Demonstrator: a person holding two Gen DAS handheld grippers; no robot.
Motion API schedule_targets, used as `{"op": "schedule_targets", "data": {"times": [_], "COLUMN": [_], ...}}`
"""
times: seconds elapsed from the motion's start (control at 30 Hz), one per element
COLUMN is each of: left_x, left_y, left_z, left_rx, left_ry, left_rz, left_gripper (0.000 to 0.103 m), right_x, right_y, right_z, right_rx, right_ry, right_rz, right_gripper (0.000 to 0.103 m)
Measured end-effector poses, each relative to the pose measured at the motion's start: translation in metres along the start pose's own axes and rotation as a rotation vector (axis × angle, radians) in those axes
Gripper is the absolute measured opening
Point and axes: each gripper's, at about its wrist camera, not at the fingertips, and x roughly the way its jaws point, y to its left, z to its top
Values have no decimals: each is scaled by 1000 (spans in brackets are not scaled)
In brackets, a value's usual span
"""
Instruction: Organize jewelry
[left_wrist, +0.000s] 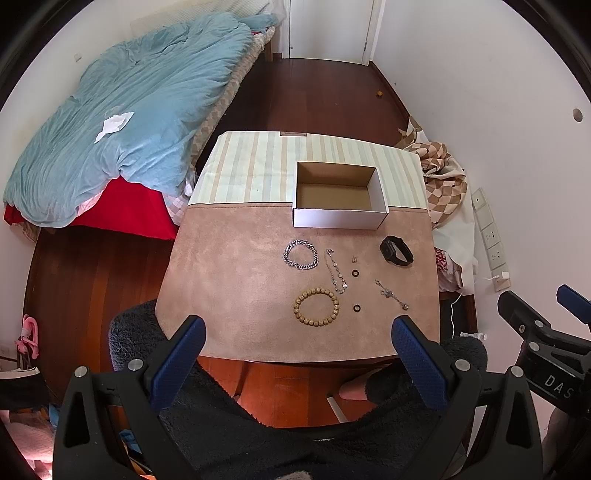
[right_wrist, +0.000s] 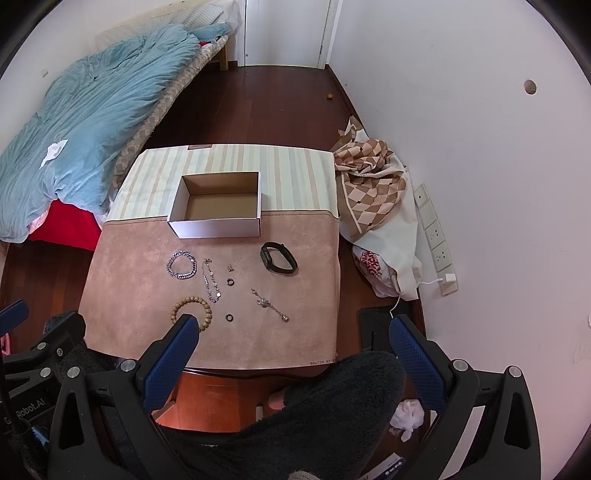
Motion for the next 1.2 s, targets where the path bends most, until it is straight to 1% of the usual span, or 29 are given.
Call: {"op": "schedule_targets", "data": {"times": [0.73, 1.2], "left_x": [-3, -6], "left_y": [-1, -2], "left_z": [3, 4], "left_rx": [1, 5], "left_ry": [-10, -17], "left_rz": [-5, -6], "left_gripper": [103, 103], "right_x": [-4, -9], "right_y": [0, 1], "right_z": [5, 3], "right_rx": [2, 4], "right_ry": [-6, -14], "right_rz": [0, 3], "right_gripper": [103, 103]}}
